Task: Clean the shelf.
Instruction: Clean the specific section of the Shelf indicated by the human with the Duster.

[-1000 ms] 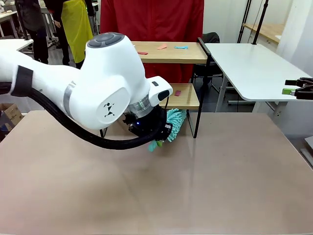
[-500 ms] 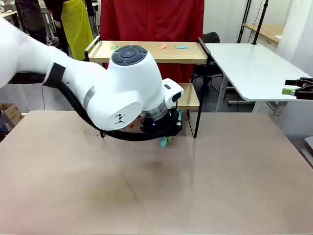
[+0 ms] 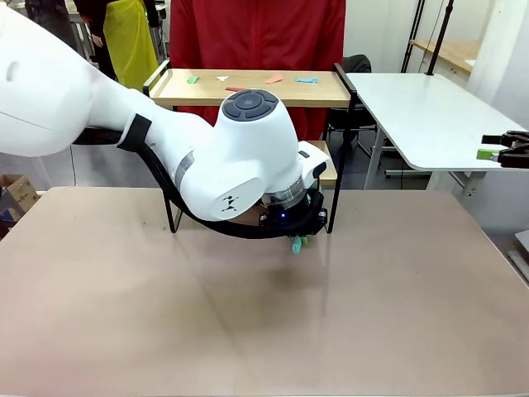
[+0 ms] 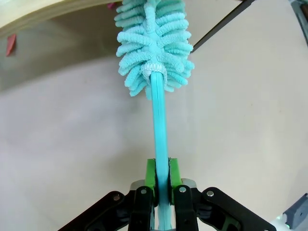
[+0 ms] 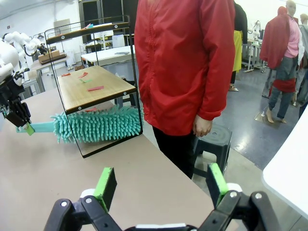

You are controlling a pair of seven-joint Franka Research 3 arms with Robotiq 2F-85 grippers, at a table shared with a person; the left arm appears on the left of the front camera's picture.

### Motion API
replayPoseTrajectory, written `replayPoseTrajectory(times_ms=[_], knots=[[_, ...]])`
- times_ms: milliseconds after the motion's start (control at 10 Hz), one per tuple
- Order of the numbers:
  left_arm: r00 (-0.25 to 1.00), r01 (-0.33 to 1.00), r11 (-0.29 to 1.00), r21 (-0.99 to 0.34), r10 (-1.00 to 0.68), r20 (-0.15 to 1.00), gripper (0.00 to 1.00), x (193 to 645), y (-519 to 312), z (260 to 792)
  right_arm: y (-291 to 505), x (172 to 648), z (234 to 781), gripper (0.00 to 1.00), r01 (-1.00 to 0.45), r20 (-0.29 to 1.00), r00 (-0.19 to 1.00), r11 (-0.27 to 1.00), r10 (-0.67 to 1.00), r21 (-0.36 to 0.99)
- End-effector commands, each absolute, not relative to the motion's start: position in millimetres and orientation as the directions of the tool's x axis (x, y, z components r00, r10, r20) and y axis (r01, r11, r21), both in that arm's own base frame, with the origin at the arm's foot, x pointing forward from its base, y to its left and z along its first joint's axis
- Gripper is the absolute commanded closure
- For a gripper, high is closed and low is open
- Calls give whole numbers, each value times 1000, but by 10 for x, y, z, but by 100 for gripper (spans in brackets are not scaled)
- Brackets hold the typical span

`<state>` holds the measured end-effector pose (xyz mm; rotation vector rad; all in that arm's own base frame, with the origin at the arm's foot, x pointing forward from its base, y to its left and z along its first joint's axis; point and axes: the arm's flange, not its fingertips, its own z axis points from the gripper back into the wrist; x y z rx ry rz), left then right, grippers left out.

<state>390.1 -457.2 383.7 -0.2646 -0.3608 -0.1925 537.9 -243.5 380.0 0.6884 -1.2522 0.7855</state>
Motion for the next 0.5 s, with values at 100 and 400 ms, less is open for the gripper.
replayPoseTrajectory(times_ms=[100, 400], knots=[[935, 200, 963, -180, -133, 327, 87, 3909, -4746, 3726, -2404, 5391, 3886, 0, -814, 980, 144, 579, 138, 38], [941, 198, 964, -180, -135, 310, 87, 3855, -4759, 3703, -2404, 5391, 3886, 0, -814, 980, 144, 579, 138, 38]])
